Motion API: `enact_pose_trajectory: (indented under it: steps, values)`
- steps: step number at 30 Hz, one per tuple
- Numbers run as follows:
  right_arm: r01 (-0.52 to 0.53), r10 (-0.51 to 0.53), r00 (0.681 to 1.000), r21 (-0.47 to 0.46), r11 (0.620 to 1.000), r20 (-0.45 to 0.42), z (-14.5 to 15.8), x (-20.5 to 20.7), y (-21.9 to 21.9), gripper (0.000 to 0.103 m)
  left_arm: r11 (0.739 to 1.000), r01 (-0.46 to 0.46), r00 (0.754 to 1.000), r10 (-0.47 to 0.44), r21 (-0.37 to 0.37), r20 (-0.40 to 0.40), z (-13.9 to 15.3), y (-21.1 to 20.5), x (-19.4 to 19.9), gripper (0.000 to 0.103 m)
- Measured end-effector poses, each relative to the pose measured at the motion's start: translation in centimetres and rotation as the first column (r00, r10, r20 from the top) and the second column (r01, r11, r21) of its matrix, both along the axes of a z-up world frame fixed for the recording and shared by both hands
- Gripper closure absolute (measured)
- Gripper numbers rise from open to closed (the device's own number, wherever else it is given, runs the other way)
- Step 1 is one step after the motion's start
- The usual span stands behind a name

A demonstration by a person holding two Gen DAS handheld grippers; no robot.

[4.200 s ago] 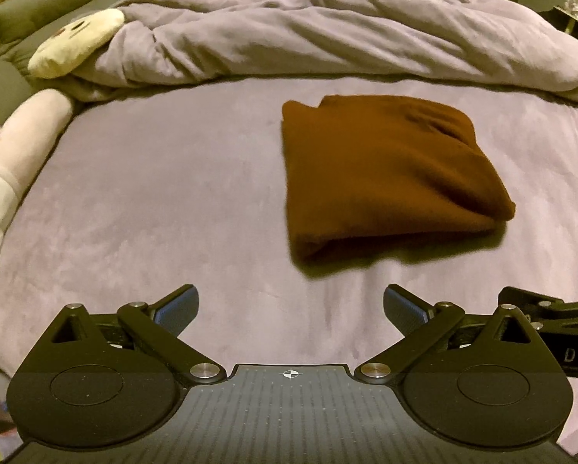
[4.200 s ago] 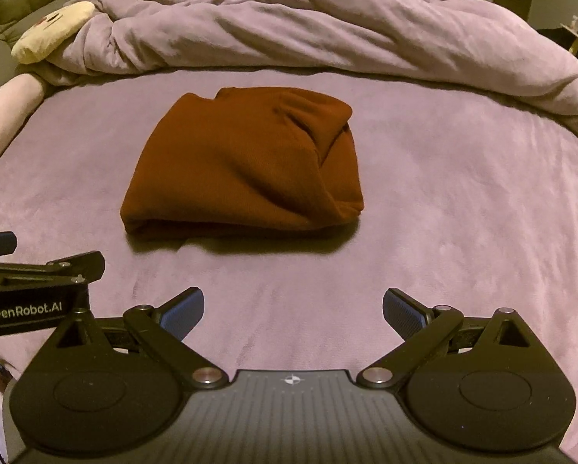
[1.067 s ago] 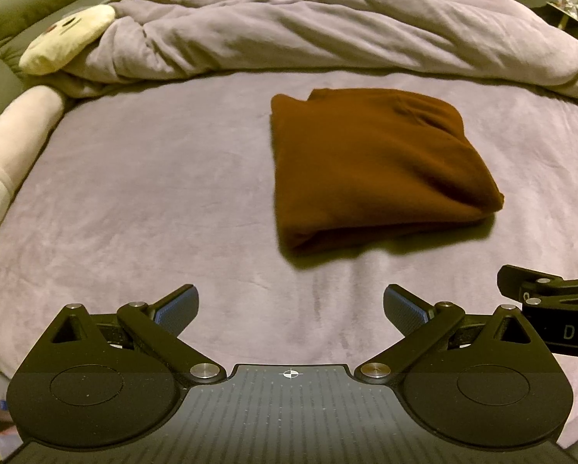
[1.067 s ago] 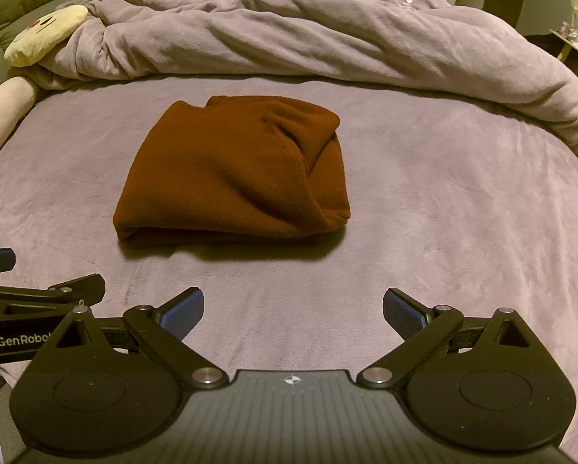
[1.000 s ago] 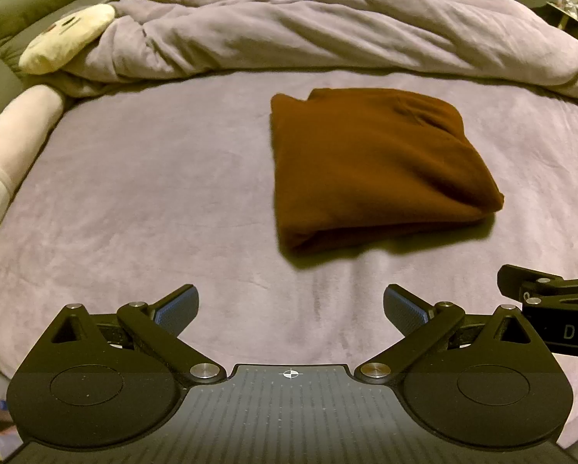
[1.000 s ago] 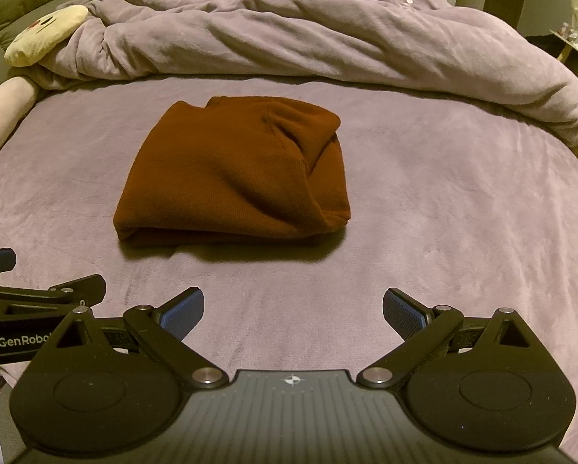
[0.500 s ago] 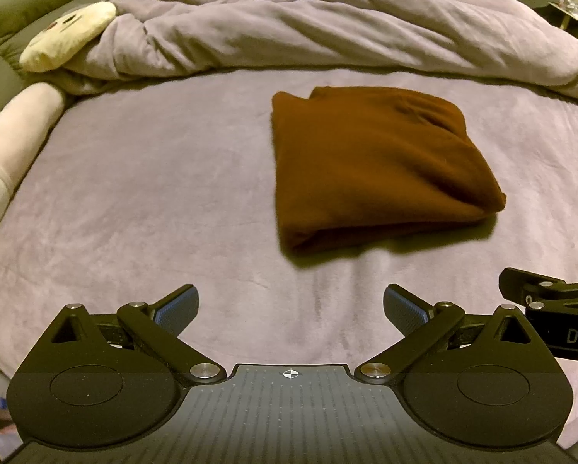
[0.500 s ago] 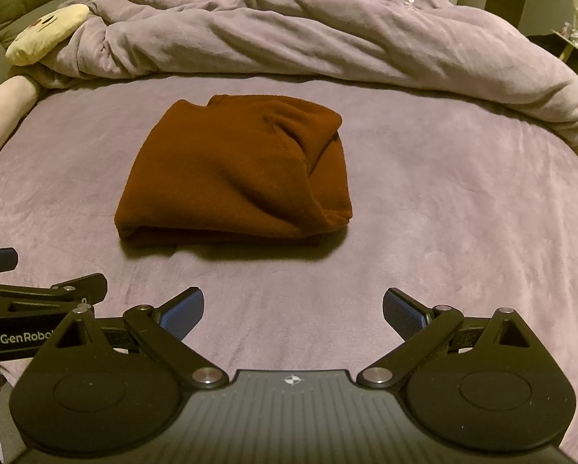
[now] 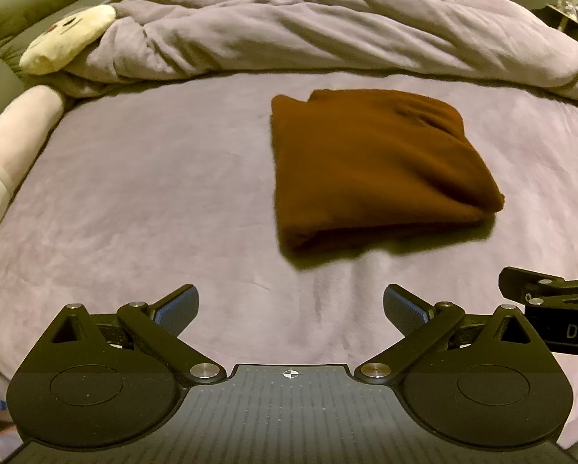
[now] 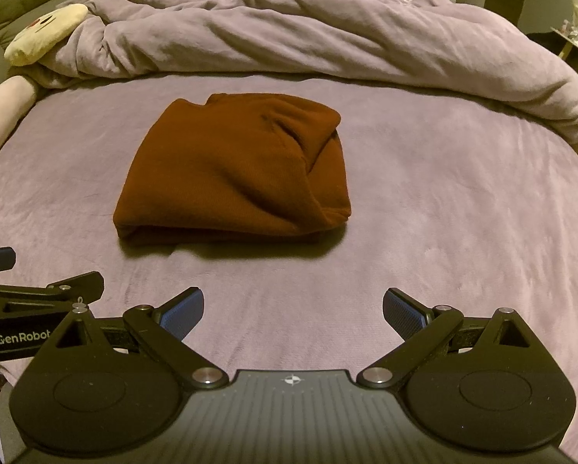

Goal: Fold small clothes

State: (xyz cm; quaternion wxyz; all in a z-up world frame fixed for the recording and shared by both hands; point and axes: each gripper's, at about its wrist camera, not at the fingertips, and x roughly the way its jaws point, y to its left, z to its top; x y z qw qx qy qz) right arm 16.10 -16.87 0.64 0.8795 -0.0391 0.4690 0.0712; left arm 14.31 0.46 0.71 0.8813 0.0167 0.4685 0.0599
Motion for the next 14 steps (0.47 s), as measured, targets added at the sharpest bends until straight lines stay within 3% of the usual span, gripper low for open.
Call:
enact_pose_trajectory:
  steps: [14]
  values:
    - [0.002, -0.002, 1.0, -0.005, 1.0, 0.001, -0.03, -0.04, -0.04, 0.004, 1.0, 0.01, 1.0, -0.01, 0.009, -0.013, -0.24, -0.33, -0.21, 0.0]
